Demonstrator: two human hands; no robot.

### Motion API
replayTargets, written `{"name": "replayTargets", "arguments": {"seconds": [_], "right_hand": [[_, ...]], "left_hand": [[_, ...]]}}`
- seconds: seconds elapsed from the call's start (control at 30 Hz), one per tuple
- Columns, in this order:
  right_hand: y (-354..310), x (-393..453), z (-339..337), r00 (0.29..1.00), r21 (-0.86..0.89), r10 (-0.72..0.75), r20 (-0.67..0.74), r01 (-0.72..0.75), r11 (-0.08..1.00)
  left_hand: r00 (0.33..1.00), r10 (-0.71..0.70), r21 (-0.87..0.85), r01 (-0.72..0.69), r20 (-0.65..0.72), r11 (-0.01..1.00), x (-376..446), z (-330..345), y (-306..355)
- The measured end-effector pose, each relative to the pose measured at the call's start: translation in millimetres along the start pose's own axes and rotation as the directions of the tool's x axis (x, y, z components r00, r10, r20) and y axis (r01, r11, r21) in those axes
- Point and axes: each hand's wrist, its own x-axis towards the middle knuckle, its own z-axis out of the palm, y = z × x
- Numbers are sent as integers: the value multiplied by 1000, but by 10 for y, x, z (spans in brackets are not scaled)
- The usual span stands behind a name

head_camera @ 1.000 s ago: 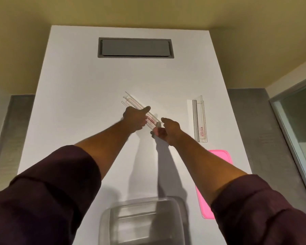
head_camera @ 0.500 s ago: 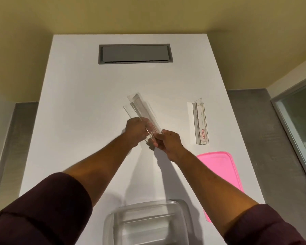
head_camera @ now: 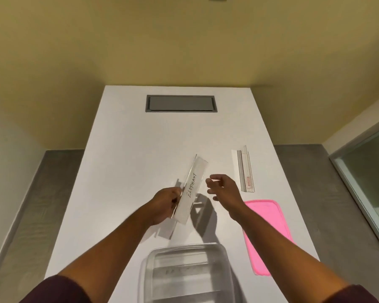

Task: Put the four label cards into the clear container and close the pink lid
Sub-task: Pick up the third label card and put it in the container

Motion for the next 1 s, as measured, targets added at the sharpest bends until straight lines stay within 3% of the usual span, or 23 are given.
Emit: {"name": "replayTargets", "arguments": {"seconds": [0.17,0.37,0.53,0.7,0.8,0.87,0.93,1.0], "right_hand": [[-469,-179,74,988,-52,-155,6,155,987],[-536,-517,165,982,-64,-60,177,72,995],[-256,-809,74,991,51,-25,128,18,999],[162,-1122,-147,978,85,54,200,-72,994],[353,-1296,-279,970,-22,27,241,-23,1000],[452,-1390,-342,970,-183,-39,241,85,979],[527,-1478,-374,961,-433,-129,246,228,872],[571,-1557,-383,936,-645,-227,269,350,679]], "left_hand": [[999,-23,126,18,36,992,-444,-49,20],[998,41,386,-56,48,921,-810,-151,-138],[985,155,457,-171,74,873,-1101,-103,-441],[937,332,733,-302,111,609,-1329,-44,-823],[927,364,762,-303,95,573,-1403,-69,-968],[921,376,795,-305,106,525,-1437,-95,-1030],[917,376,819,-312,129,481,-1467,-87,-1081],[910,386,835,-328,153,442,-1488,-68,-1120]]}}
